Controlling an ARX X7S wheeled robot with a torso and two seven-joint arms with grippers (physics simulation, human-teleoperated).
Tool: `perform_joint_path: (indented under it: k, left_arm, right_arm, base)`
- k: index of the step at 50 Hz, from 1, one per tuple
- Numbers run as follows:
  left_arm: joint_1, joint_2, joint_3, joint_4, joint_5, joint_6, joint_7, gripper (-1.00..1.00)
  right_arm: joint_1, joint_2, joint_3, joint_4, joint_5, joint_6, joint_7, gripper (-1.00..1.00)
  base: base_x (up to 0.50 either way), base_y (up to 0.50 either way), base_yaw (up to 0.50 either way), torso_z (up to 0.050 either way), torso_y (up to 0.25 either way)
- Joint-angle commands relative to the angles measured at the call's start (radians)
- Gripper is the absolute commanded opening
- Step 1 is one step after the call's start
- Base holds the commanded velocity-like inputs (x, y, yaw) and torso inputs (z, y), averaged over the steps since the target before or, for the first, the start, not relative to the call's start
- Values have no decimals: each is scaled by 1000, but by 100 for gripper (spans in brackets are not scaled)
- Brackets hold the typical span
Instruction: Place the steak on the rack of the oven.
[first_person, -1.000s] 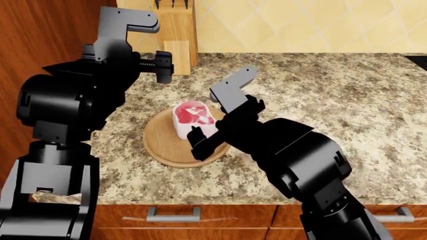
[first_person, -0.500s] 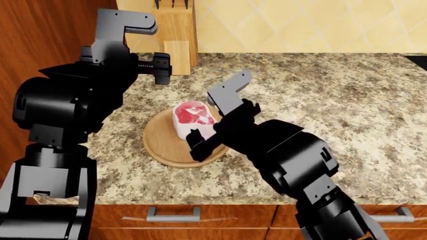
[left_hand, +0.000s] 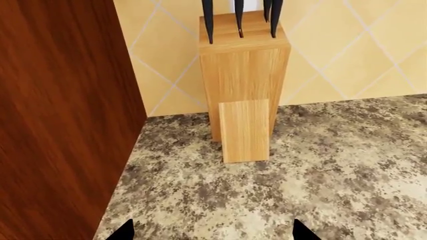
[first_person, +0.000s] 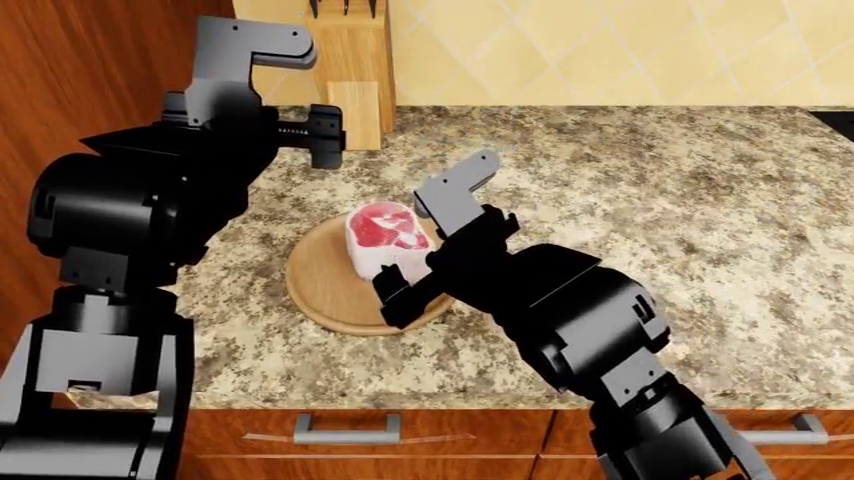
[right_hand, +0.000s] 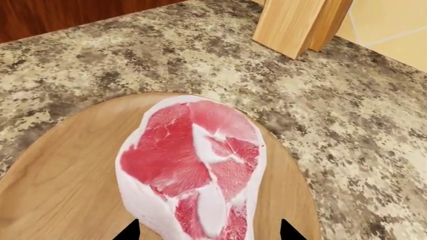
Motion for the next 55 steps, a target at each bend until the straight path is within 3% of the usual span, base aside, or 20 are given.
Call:
perform_joint_path:
  k: [1,38,39,55]
  left_arm:
    - [5,-3,2,-3,-5,7,-2,100]
    - [23,-17,9,6,-21,7,-10,100]
    - [22,-17,9,6,-21,6,-12,100]
    - [21,-19,10,16,-29,-2,-20,100]
  right_arm:
    - [6,-2,-11,30,0,-23,-3,100]
    - [17,-24,-45,192,0,-137,-23,100]
    - [15,-23,-41,186,4,-134,-20,-100]
    - [14,-11,-35,146,22,-116,1,-100]
  base:
    - [0,0,0,0,0]
    - [0,0,0,0,0]
    - [0,0,0,0,0]
    - [0,0,0,0,0]
